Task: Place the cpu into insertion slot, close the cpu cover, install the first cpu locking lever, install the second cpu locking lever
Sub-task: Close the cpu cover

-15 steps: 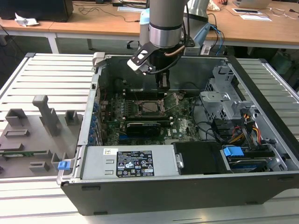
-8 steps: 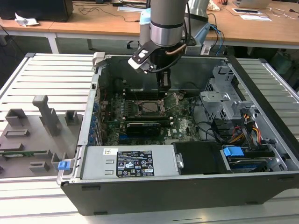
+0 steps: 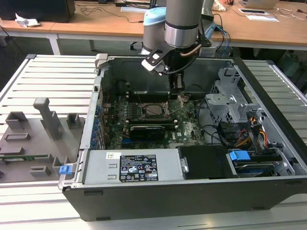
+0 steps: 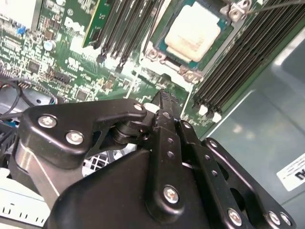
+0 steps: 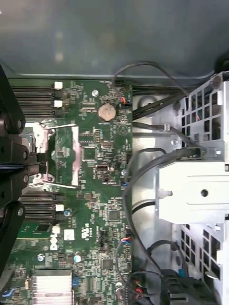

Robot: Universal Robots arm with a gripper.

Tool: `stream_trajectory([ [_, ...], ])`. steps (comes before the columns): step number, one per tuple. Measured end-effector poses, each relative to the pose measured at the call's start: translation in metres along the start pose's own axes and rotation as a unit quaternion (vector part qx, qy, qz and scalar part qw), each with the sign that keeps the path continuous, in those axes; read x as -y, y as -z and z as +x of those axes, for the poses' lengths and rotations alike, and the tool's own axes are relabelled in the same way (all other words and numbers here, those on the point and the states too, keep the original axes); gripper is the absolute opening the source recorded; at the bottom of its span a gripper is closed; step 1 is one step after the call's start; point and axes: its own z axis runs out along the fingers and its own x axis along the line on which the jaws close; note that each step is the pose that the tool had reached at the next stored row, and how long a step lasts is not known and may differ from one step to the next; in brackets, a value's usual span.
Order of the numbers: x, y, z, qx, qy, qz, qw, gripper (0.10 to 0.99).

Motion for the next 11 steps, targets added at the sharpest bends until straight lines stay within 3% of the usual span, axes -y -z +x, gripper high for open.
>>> stream_trajectory([
  [11,-0.0216,-0.0021,0.0004,-0.0001,0.001,0.0009,1.0000,0.106],
])
